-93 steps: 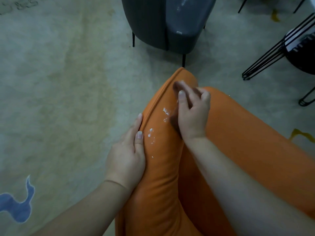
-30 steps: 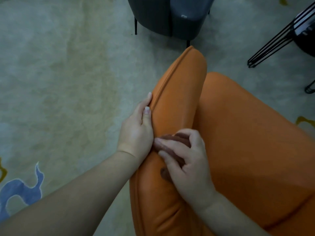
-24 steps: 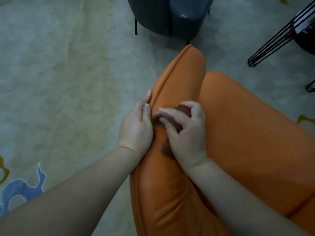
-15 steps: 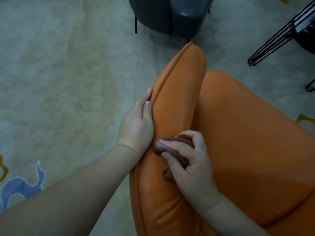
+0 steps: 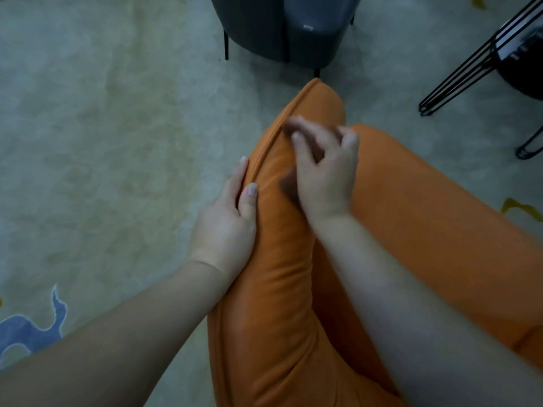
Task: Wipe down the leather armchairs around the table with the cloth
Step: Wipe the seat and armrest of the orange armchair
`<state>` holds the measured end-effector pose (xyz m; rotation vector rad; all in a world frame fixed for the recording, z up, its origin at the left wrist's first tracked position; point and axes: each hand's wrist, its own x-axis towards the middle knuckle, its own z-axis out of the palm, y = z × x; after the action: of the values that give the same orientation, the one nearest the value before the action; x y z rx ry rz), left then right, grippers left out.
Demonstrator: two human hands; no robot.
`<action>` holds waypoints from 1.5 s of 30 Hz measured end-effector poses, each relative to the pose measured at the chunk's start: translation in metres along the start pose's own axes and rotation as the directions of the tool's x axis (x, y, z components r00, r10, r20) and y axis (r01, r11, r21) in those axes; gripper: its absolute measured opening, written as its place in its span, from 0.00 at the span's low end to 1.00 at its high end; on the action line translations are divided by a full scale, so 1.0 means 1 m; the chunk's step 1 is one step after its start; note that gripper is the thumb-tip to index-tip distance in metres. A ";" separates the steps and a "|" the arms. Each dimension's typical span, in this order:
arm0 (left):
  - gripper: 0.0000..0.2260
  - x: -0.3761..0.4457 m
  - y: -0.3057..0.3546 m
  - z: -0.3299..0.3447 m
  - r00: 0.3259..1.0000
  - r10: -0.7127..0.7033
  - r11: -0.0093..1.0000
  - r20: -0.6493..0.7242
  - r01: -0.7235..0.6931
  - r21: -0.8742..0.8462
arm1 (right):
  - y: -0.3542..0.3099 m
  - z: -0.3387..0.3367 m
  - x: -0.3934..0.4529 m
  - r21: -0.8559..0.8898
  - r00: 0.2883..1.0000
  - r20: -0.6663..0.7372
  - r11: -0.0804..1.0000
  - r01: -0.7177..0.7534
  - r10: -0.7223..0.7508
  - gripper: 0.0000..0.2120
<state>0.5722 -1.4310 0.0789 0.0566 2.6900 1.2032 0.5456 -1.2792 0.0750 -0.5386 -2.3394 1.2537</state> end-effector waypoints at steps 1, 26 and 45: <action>0.20 0.001 0.000 0.001 1.000 0.009 1.000 -0.005 -0.009 0.012 | -0.002 -0.004 -0.019 0.010 0.999 0.023 0.999 0.039 -0.039 0.10; 0.21 0.000 0.001 0.001 1.000 0.002 0.999 -0.006 -0.002 0.037 | 0.018 0.014 0.087 0.030 0.993 0.017 0.993 -0.117 0.117 0.12; 0.23 -0.001 0.012 0.001 0.996 -0.057 0.985 0.075 0.044 0.165 | -0.015 -0.053 -0.028 -0.184 0.891 0.431 0.981 -0.064 0.139 0.22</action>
<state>0.5729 -1.4219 0.0873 0.0587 2.6965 0.9444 0.5953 -1.2651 0.1091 -0.4709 -2.8483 1.3511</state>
